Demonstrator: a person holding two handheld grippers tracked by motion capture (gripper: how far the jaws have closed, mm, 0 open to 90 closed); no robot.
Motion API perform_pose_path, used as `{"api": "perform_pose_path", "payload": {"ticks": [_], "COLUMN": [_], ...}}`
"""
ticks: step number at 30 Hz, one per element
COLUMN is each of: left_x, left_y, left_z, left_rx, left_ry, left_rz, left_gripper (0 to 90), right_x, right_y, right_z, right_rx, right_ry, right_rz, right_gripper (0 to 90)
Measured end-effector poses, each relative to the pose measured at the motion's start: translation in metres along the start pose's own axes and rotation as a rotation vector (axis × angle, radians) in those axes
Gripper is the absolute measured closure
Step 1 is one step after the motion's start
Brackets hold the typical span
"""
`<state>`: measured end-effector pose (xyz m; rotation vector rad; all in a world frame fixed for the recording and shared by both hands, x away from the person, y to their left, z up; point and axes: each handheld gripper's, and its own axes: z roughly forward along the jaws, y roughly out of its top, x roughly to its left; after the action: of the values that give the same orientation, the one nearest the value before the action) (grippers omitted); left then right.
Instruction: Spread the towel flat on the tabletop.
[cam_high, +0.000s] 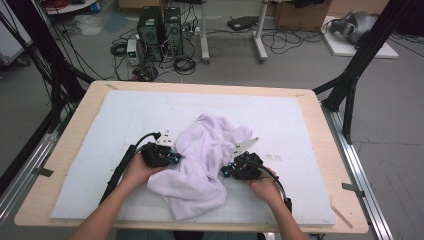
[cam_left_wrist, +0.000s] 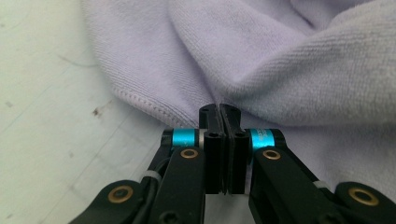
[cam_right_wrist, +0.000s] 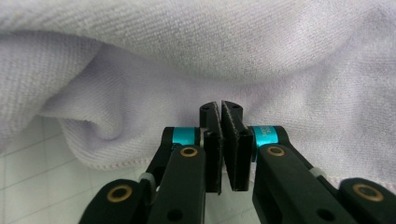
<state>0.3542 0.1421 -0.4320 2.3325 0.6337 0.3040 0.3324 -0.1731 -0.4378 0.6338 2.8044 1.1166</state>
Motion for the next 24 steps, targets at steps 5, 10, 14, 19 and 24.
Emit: {"api": "perform_pose_path", "payload": {"ticks": [5, 10, 14, 19, 24], "left_x": [-0.004, -0.013, -0.022, -0.03, -0.012], "left_y": [-0.013, -0.036, -0.048, -0.054, -0.039], "left_z": [-0.038, -0.069, -0.088, -0.113, -0.108], "left_rx": [-0.06, -0.095, -0.118, -0.159, -0.193], "left_ry": [0.038, 0.054, 0.06, 0.022, 0.018], "left_rz": [-0.014, -0.023, -0.03, -0.027, -0.058], "left_gripper": [88.4, 88.3, 88.3, 88.0, 63.3], "right_x": [0.006, 0.023, 0.039, 0.057, 0.036], "right_y": [-0.001, -0.004, -0.012, -0.025, -0.013], "right_z": [-0.013, -0.037, -0.049, -0.058, -0.077], "right_rx": [-0.026, -0.068, -0.083, -0.041, -0.1], "right_ry": [0.019, 0.036, 0.059, 0.128, 0.026], "right_rz": [-0.011, -0.029, -0.041, -0.054, -0.037], "right_gripper": [88.0, 88.0, 88.1, 85.6, 66.3]}}
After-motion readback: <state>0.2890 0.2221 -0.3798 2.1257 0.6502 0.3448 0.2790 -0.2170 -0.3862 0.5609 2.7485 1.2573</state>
